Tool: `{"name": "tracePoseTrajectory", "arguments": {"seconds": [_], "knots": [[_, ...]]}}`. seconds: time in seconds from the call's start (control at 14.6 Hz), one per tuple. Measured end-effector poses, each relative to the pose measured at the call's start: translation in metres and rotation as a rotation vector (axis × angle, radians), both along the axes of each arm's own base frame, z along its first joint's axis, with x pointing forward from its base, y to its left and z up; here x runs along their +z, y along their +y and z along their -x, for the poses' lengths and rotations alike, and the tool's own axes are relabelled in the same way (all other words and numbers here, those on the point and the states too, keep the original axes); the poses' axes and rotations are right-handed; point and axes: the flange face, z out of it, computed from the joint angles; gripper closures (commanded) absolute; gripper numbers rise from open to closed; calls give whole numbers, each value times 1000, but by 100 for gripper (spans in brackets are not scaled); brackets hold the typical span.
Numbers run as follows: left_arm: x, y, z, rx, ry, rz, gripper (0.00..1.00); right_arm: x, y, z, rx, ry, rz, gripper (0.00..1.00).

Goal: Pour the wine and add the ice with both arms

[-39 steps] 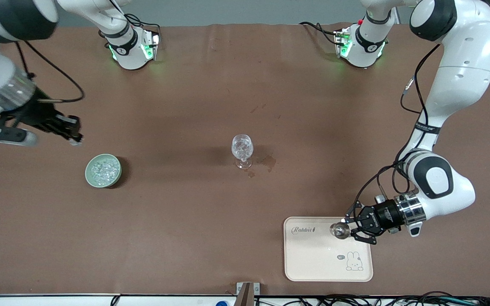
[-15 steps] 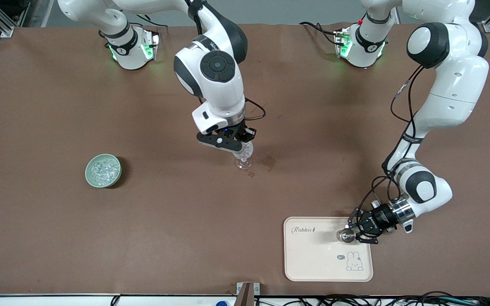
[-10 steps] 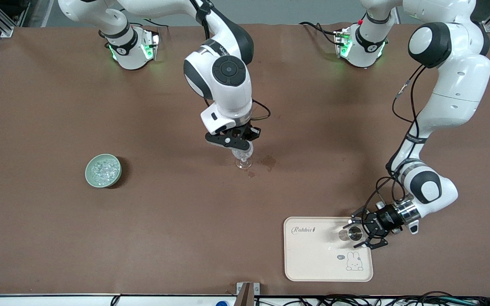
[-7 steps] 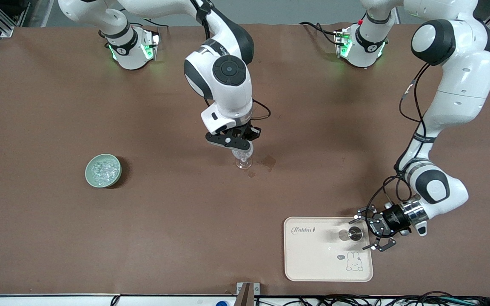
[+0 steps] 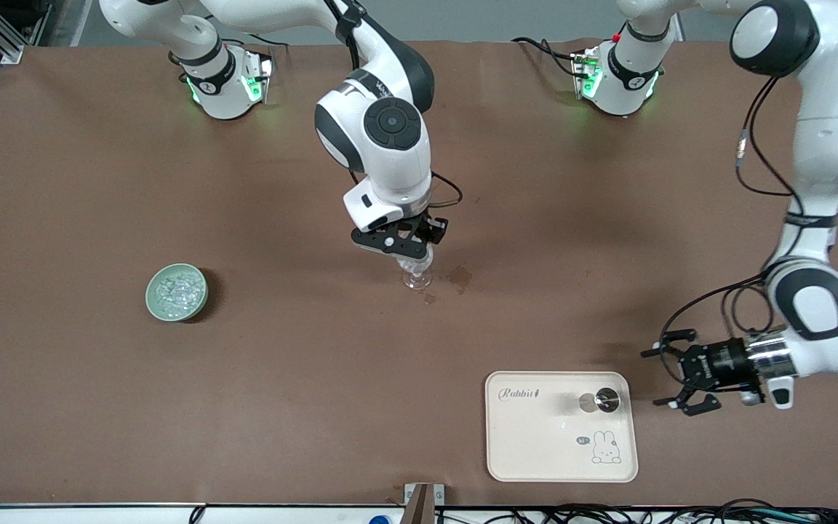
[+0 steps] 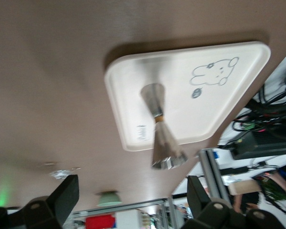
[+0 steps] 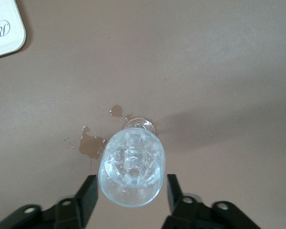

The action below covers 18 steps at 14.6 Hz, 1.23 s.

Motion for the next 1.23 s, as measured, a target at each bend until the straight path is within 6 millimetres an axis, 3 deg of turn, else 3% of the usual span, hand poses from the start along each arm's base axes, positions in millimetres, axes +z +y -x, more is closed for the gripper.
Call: {"name": "tracePoseTrajectory", "arguments": {"seconds": [0.14,0.27,0.41,0.48,0.62,0.75,0.96,1.23], "knots": [[50,11,12,-84,5,-50,0,3,-3,-4,-4,-9,1,6],[102,6,22,-165,-23,-133,0,9,-10,-13,9,-34,12,6],[152,-23,35,-285,-74,-246,0,27,-31,-31,2,-70,14,6],[177,-45,41,-348,-107,-315,0,41,-52,-45,1,-82,11,6],[222,-87,56,-457,-186,-450,0,76,-111,-75,24,-96,12,6],[260,-116,72,-580,-278,-584,0,111,-185,-100,45,-95,23,6],[305,-133,98,-784,-386,-722,0,146,-289,-115,64,-70,41,6],[350,-143,129,-1098,-554,-804,0,161,-407,-109,77,-53,47,6]]}}
